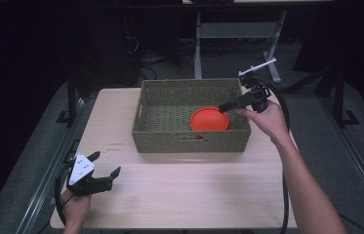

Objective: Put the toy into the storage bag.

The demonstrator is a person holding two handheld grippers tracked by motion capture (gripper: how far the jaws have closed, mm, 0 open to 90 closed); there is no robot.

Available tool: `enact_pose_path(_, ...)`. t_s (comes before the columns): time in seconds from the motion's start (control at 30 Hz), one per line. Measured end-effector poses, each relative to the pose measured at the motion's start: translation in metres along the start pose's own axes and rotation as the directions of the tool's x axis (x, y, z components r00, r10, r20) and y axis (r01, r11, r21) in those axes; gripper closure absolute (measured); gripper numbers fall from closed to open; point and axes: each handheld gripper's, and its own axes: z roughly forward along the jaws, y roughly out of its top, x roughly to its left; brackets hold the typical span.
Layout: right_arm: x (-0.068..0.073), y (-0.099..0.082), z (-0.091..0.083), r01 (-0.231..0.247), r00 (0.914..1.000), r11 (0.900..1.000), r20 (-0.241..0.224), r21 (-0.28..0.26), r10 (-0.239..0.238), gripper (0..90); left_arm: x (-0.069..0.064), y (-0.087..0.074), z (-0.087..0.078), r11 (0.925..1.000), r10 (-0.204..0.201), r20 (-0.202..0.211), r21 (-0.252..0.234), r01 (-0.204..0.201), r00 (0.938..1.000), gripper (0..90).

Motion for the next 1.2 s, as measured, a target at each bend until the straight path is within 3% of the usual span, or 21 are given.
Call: enact_pose_path(1.2,0.005,-0.048,-0.015,0.03,0.9985,0.9993,-0.045,-0.021,-0.031,24.4,-0.001,0.0,0.001,1.0,-0.003,0.001,0.004,0.003,1.0,13.0)
